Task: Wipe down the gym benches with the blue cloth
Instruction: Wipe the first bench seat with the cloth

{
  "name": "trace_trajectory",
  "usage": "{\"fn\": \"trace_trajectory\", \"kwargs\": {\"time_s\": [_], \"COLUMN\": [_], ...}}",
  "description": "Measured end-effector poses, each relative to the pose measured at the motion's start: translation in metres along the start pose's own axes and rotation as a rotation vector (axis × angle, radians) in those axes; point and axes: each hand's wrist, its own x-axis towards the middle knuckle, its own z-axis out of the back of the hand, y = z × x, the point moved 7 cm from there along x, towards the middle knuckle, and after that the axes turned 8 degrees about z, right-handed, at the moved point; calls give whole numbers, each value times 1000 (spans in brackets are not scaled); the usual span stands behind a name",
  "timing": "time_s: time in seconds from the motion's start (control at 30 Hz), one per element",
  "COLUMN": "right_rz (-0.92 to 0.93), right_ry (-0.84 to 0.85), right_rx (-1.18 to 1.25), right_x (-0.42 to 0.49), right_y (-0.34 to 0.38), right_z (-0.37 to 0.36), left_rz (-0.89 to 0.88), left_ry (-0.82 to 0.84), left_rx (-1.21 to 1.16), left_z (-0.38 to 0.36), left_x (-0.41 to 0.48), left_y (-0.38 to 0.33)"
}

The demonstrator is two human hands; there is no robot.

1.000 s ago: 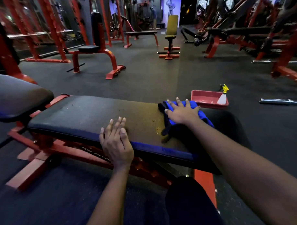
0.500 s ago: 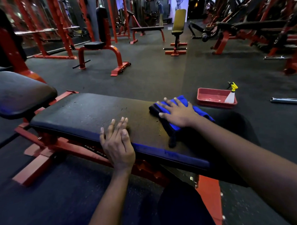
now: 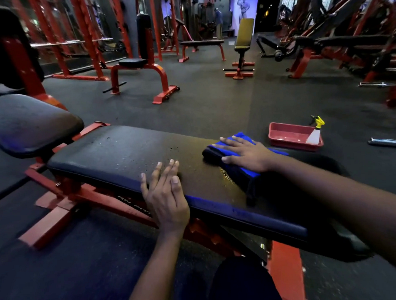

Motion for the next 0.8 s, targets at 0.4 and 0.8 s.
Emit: {"fn": "trace_trajectory", "kwargs": {"time_s": [0.4,0.8], "right_rz": [-8,-29], "right_ry": [-24,-11], "right_rx": [28,37], "right_x": [-13,-28], "right_y": [27,56], "right_z": [0,-8], "left_rz": [211,206], "left_ry": [-16,180], "left_rx": [-28,203], "left_z": [29,15], "left_x": [45,61], "left_y": [44,80]}}
